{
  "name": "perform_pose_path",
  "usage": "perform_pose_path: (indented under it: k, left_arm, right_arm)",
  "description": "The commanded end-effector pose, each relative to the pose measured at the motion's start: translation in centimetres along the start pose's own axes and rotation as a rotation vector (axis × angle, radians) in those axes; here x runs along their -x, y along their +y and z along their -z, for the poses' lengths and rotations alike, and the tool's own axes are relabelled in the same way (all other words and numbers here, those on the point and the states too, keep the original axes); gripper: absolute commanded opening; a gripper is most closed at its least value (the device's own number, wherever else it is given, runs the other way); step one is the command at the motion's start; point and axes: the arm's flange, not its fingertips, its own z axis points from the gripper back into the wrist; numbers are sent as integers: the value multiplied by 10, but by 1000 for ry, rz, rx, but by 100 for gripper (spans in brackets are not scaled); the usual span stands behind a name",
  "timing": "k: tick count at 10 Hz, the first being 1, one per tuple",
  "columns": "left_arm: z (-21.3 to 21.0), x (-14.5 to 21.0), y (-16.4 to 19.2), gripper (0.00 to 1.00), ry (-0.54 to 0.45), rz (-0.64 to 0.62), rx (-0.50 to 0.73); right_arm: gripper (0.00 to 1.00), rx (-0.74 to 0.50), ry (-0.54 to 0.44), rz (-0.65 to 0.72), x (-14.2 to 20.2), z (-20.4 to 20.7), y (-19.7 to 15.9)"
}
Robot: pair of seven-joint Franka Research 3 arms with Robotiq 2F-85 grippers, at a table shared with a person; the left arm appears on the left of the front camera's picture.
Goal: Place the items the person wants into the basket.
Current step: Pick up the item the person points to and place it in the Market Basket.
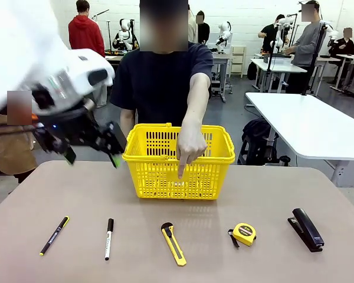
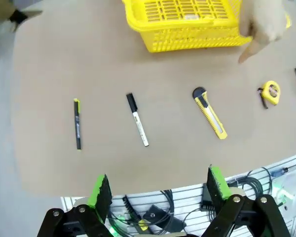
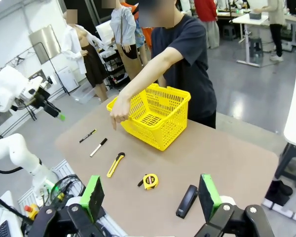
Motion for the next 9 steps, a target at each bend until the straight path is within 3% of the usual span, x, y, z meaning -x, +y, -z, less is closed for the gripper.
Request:
perform_pose_path:
  k: [1, 3, 4, 9]
  left_arm:
    - [13, 4, -5, 100, 11, -22, 33]
    - [7, -2, 9, 100, -8, -61, 80]
    - [19, 5, -8, 100, 27, -20, 26]
    - [19, 5, -8, 100, 27, -20, 26]
  right_arm:
    - [100, -22, -12, -12, 0, 1, -1]
    - [100, -22, -12, -12, 0, 1, -1]
    - [100, -22, -12, -12, 0, 1, -1]
    - [100, -22, -12, -12, 0, 1, -1]
